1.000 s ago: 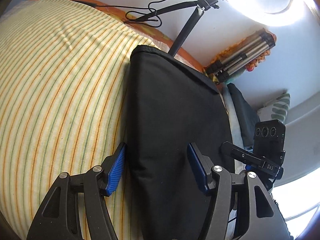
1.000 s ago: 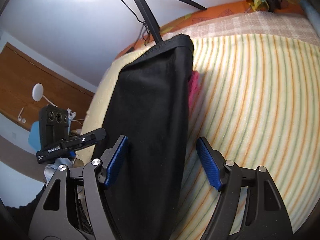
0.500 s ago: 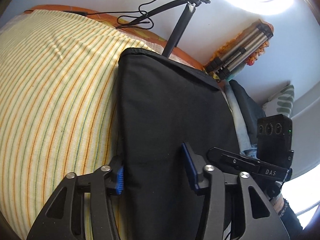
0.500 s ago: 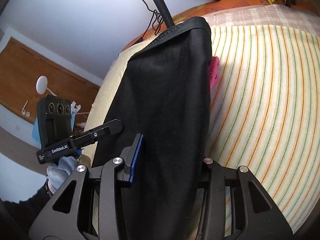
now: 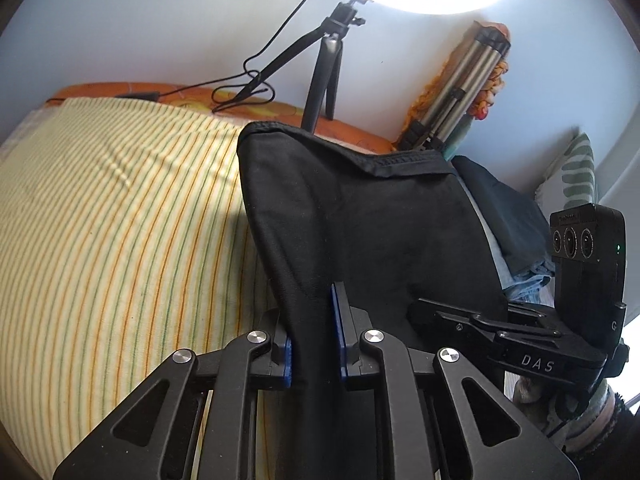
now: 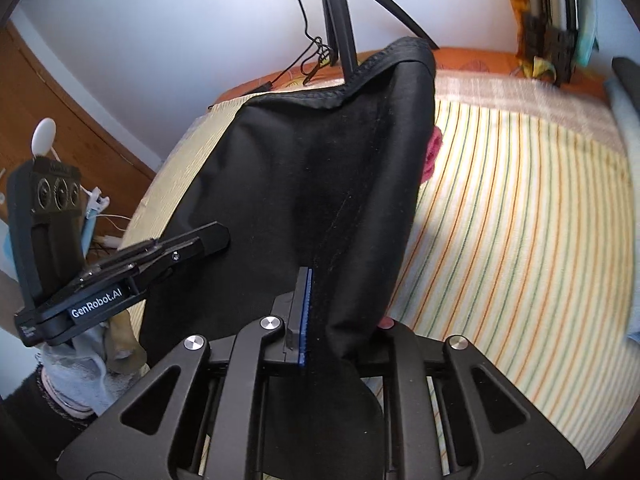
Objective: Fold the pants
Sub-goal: 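Carry the held trousers with both tools onto the stack of jeans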
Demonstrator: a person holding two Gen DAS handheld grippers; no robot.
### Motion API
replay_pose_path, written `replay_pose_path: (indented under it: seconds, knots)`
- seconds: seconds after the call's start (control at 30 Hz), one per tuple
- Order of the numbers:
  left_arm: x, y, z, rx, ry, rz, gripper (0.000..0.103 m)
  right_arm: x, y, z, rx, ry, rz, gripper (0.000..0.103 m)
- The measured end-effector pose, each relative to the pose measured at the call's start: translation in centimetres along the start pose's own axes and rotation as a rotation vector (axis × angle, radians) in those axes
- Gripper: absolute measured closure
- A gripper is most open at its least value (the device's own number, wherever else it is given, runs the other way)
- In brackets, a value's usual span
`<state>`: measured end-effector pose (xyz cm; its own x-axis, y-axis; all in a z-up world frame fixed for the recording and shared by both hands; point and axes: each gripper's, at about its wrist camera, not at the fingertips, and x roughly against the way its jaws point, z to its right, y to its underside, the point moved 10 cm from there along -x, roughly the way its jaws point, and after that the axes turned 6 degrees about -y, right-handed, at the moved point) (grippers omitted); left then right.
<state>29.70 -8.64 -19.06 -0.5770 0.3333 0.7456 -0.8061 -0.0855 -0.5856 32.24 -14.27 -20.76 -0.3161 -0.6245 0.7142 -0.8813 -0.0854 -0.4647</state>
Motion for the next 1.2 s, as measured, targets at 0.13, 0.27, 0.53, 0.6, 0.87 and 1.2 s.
replay_pose_path:
  seconds: [0.13, 0.27, 0.53, 0.6, 0.87, 1.2]
  knots:
    - [1.3, -0.2, 0.5, -0.029, 0.006, 0.029, 0.090, 1.0, 0.3, -0.6, 0.014, 0.019, 0.025, 0.088]
    - [2.7, -0.6, 1.5, -0.067, 0.003, 0.071, 0.090, 2.6, 0.3, -1.7, 0.032, 0.032, 0.061, 0.088]
    - [5.5, -1.3, 3.6, -0.118, 0.026, 0.141, 0.090, 6.2, 0.5, -3.3, 0.074, 0.062, 0.116, 0.088]
    - [6.2, -1.3, 4.4, -0.130, 0.039, 0.157, 0.090, 6.9, 0.6, -3.7, 0.087, 0.075, 0.125, 0.088]
    - [7.7, -1.1, 8.3, -0.216, 0.070, 0.209, 0.090, 11.0, 0.8, -4.0, 0.113, 0.131, 0.172, 0.088]
    - [5.9, -1.0, 15.5, -0.269, 0.170, 0.188, 0.090, 17.3, 1.9, 0.3, 0.081, 0.220, 0.227, 0.089]
